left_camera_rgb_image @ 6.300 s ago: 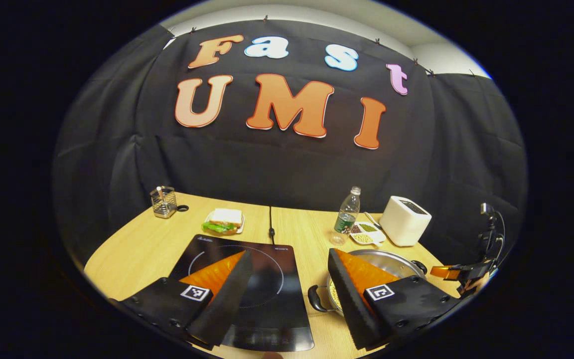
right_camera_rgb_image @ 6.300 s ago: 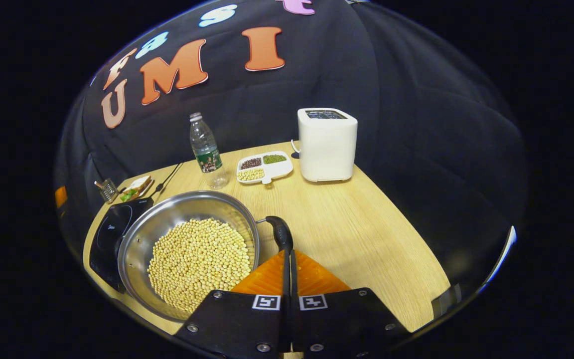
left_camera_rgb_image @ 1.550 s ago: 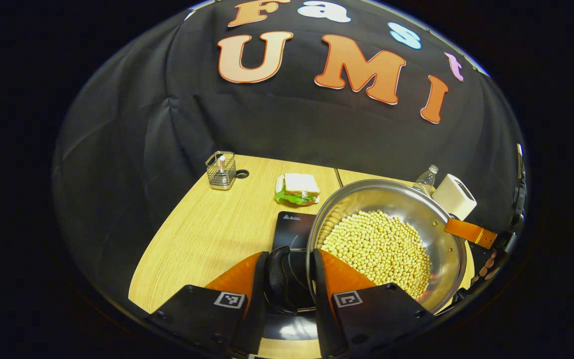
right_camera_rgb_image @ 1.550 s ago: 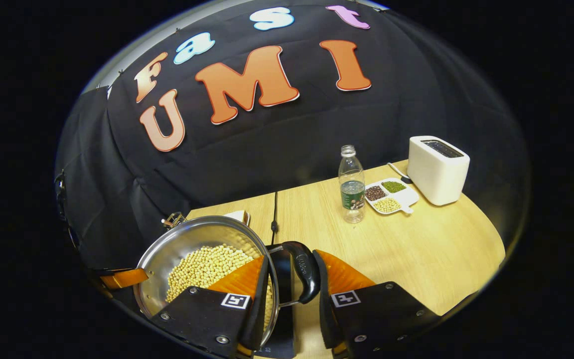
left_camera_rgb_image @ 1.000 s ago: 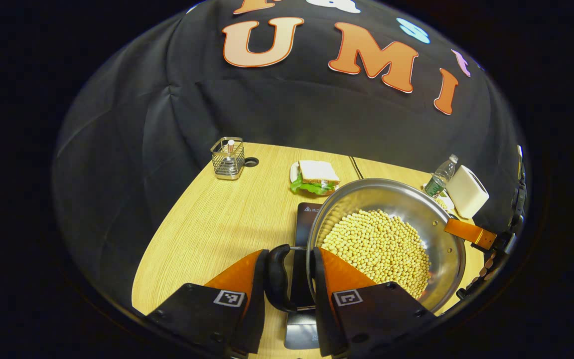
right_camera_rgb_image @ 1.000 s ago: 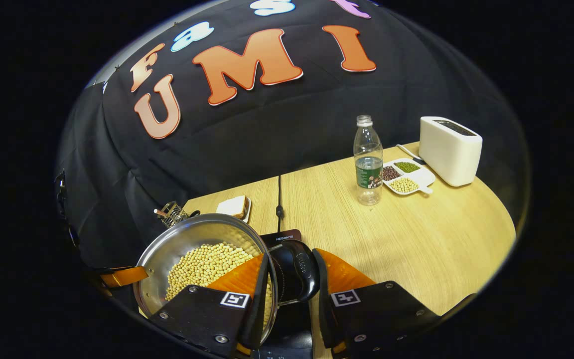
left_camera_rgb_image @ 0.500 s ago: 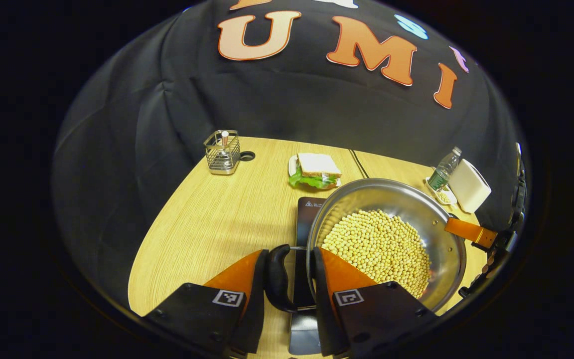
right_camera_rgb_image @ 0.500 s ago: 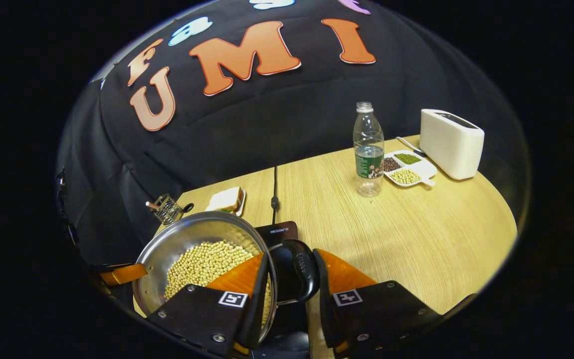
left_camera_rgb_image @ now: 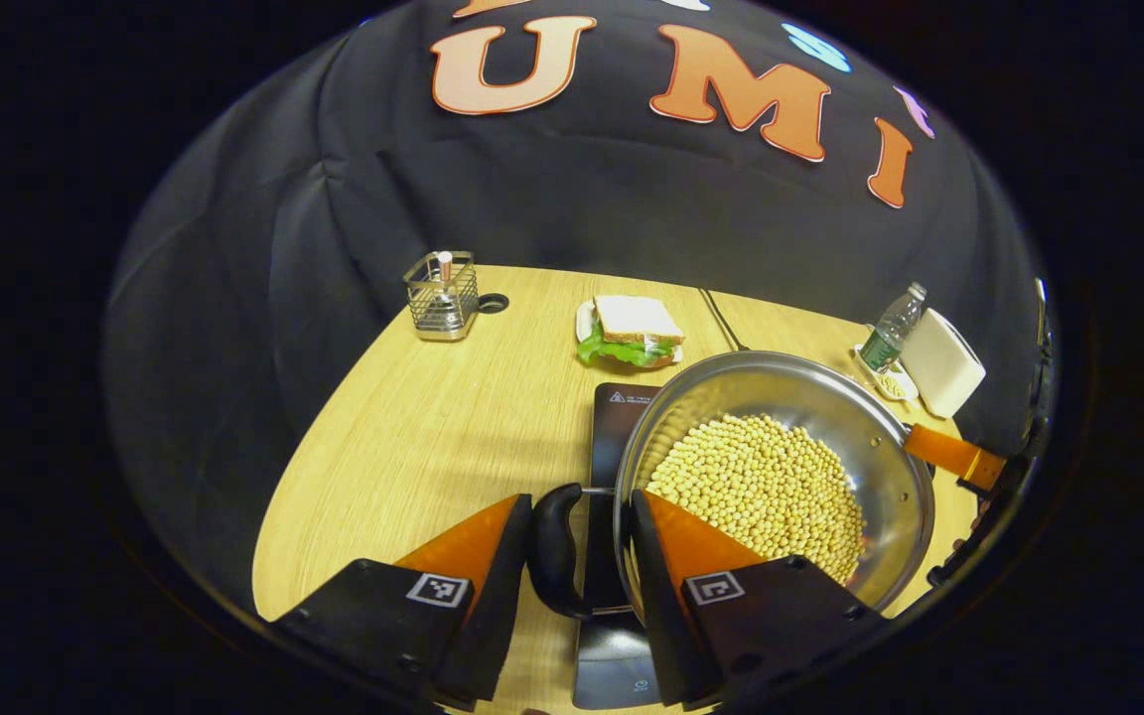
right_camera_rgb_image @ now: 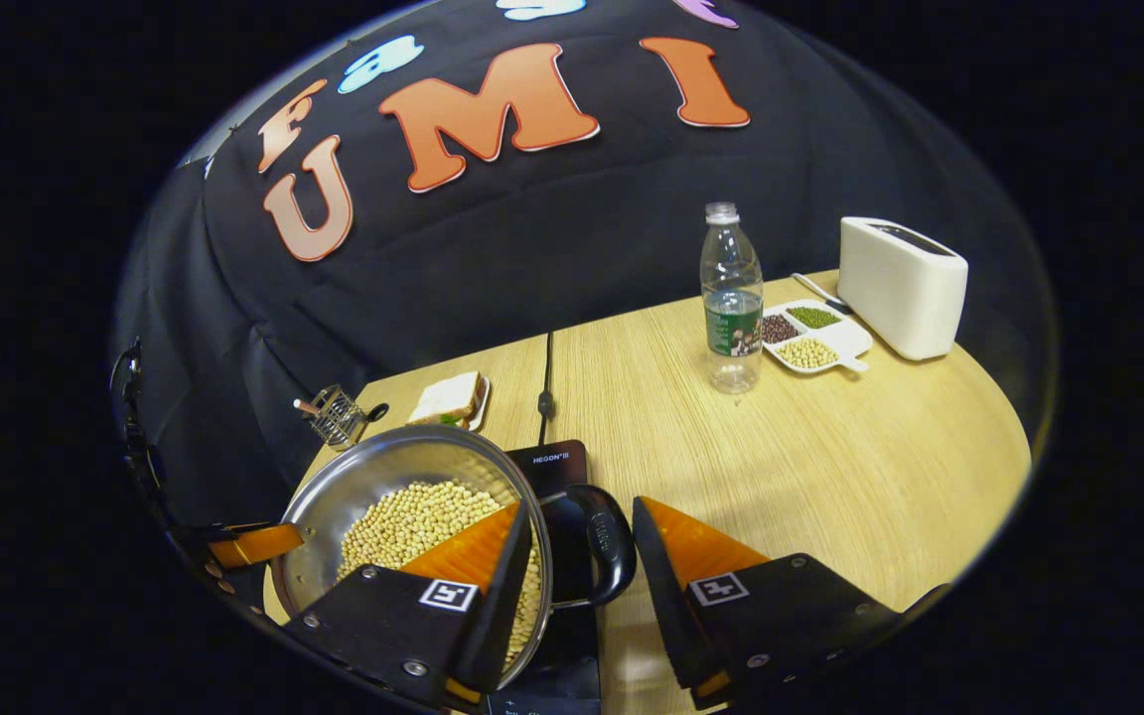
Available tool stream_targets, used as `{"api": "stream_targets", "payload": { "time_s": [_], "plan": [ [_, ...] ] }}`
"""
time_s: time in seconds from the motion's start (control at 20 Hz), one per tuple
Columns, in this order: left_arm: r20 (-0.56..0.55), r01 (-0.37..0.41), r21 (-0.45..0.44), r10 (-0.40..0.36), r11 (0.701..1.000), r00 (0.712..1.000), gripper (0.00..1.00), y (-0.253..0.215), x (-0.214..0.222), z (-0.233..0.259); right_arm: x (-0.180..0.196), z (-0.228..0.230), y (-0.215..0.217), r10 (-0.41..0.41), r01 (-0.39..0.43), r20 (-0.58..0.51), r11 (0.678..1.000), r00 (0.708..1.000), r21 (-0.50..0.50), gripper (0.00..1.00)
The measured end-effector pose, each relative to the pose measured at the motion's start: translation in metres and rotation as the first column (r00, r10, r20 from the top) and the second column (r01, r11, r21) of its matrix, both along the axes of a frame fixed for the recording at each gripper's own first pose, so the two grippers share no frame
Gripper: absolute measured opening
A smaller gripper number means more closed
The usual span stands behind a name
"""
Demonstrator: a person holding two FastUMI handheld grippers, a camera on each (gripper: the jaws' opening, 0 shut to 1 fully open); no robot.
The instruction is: First push the handle of the pot to place it horizontally, then grasp the pot with both hands and set it on the induction cooktop.
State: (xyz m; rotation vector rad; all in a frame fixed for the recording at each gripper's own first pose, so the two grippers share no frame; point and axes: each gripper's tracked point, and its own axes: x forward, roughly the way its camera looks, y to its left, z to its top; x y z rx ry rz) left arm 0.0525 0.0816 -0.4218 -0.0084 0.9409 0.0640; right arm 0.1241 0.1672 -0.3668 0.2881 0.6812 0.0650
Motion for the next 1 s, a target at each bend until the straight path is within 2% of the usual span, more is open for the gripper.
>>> {"api": "stream_targets", "payload": {
  "time_s": [0.05, 0.1, 0.15, 0.2, 0.4, 0.55, 0.75, 0.95, 1.0],
  "plan": [
    [0.017, -0.006, 0.017, 0.005, 1.0, 1.0, 0.62, 0.0, 0.002, 0.008, -0.002, 0.007, -0.004, 0.006, -0.006, 0.016, 1.0, 1.0, -0.009, 0.72],
    [0.051, -0.01, 0.023, 0.009, 1.0, 0.999, 0.72, -0.002, 0.004, 0.018, -0.003, 0.017, -0.01, 0.01, -0.009, 0.037, 1.0, 0.999, -0.026, 0.78],
    [0.098, -0.029, 0.049, 0.024, 0.998, 0.995, 0.89, -0.002, 0.009, 0.032, -0.004, 0.03, -0.017, 0.013, -0.011, 0.063, 0.999, 0.998, -0.043, 0.88],
    [0.149, -0.045, 0.063, 0.035, 0.997, 0.988, 0.98, -0.002, 0.014, 0.053, -0.006, 0.045, -0.025, 0.015, -0.009, 0.095, 0.998, 0.995, -0.058, 0.92],
    [0.344, -0.044, 0.07, 0.017, 0.997, 0.939, 0.98, -0.034, 0.023, 0.135, -0.016, 0.111, -0.061, 0.038, -0.006, 0.239, 0.991, 0.97, -0.131, 0.95],
    [0.466, -0.031, 0.085, -0.013, 0.996, 0.885, 0.98, -0.065, 0.022, 0.197, -0.031, 0.166, -0.085, 0.059, -0.003, 0.336, 0.986, 0.94, -0.165, 0.95],
    [0.584, 0.028, 0.043, -0.048, 0.999, 0.811, 0.98, -0.112, 0.011, 0.268, -0.057, 0.234, -0.12, 0.055, 0.04, 0.45, 0.979, 0.892, -0.2, 0.95],
    [0.696, 0.072, 0.044, -0.082, 0.996, 0.713, 0.98, -0.138, -0.003, 0.351, -0.094, 0.291, -0.145, 0.025, 0.106, 0.557, 0.974, 0.83, -0.202, 0.95],
    [0.721, 0.085, 0.045, -0.091, 0.995, 0.687, 0.98, -0.144, -0.008, 0.369, -0.093, 0.302, -0.149, 0.02, 0.116, 0.576, 0.973, 0.817, -0.197, 0.95]
  ]
}}
